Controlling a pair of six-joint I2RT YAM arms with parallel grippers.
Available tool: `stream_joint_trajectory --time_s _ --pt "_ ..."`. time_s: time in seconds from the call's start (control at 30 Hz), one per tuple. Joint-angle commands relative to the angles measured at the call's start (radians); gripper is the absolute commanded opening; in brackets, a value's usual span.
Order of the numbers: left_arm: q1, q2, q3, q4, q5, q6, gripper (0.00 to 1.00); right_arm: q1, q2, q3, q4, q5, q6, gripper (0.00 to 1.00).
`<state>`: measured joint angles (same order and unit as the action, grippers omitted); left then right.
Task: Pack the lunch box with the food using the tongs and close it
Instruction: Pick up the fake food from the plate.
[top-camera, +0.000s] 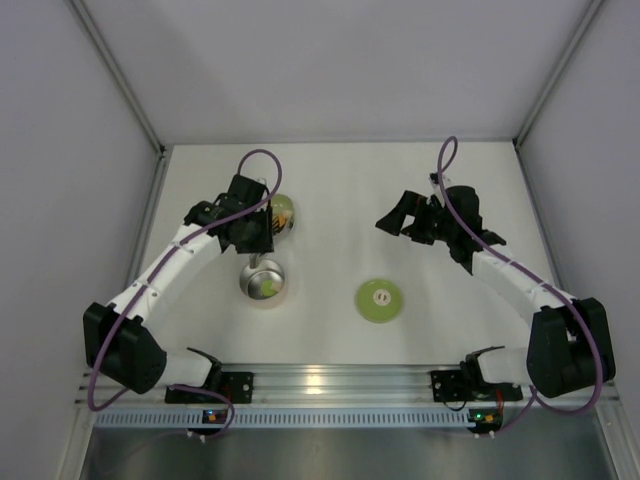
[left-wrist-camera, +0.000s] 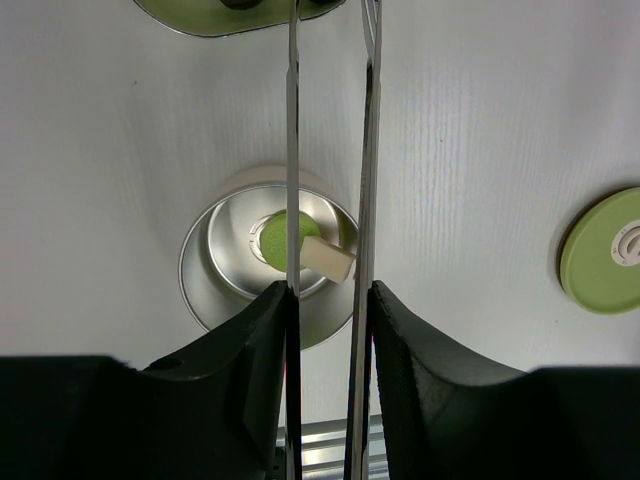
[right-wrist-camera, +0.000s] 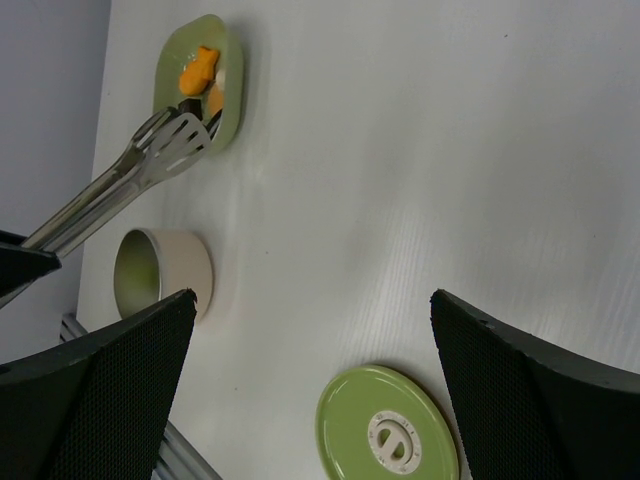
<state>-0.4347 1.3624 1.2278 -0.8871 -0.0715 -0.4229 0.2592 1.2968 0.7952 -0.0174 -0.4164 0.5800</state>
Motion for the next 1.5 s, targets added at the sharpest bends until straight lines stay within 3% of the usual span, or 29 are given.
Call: stream_joint_trajectory --time_s 0.0,1.47 --pt "-0.002 0.004 0.032 0.063 -0.036 0.000 0.41 0.014 -0.017 0.047 -0.015 -0.012 -0.028 0.99" --pt "0.001 0.035 0.075 0.060 -0.140 -0.002 0.41 0.012 0.006 0.047 -0.010 -0.012 -0.029 1.00"
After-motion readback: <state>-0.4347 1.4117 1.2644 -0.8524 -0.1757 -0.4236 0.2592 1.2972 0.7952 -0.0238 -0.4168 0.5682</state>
